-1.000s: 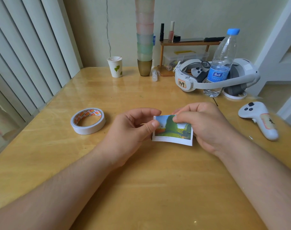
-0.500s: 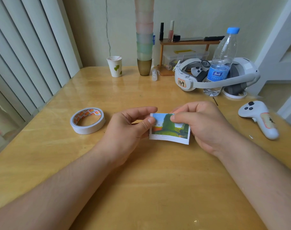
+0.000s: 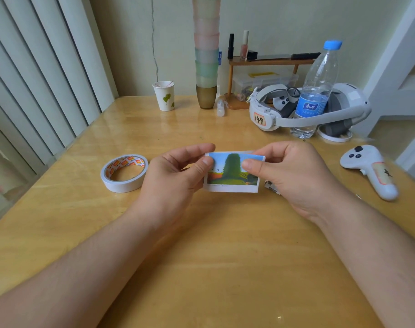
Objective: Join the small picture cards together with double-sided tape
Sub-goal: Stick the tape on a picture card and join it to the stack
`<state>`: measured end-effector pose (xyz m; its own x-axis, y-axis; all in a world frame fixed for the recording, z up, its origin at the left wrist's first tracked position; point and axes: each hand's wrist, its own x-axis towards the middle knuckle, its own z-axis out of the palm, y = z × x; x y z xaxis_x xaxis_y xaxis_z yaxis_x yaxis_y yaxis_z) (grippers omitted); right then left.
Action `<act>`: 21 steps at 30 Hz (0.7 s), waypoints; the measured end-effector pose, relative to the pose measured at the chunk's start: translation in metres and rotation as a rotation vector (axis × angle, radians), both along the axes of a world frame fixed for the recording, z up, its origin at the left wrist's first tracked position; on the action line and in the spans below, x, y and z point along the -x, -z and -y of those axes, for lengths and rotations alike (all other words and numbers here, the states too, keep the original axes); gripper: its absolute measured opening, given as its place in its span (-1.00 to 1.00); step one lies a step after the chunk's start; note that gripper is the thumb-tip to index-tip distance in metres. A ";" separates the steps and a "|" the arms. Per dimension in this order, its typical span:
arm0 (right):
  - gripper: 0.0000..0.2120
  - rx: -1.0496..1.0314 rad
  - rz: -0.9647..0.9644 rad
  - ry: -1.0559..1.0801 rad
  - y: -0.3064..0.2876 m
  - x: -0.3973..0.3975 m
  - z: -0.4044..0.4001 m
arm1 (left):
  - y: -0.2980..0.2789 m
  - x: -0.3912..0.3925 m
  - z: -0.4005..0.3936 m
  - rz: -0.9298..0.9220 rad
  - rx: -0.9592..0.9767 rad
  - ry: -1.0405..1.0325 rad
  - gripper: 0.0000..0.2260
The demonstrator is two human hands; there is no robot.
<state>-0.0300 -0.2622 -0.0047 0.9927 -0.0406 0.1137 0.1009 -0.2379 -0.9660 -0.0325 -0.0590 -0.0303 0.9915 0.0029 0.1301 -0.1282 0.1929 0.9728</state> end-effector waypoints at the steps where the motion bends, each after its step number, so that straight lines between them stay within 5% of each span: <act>1: -0.92 -0.031 0.001 -0.008 0.000 0.000 0.001 | -0.002 0.001 0.000 -0.002 0.017 0.000 -0.83; 9: -0.84 -0.268 -0.011 -0.001 -0.002 0.002 -0.005 | -0.004 0.003 0.001 -0.021 0.045 -0.016 -0.84; 21: -0.73 -0.312 0.024 0.092 0.002 0.001 -0.010 | -0.007 0.006 0.005 -0.023 -0.045 -0.126 -0.87</act>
<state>-0.0312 -0.2518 -0.0065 0.9804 -0.1665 0.1054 0.1169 0.0604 -0.9913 -0.0387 -0.0637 -0.0236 0.9863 0.1227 0.1102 -0.1264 0.1329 0.9830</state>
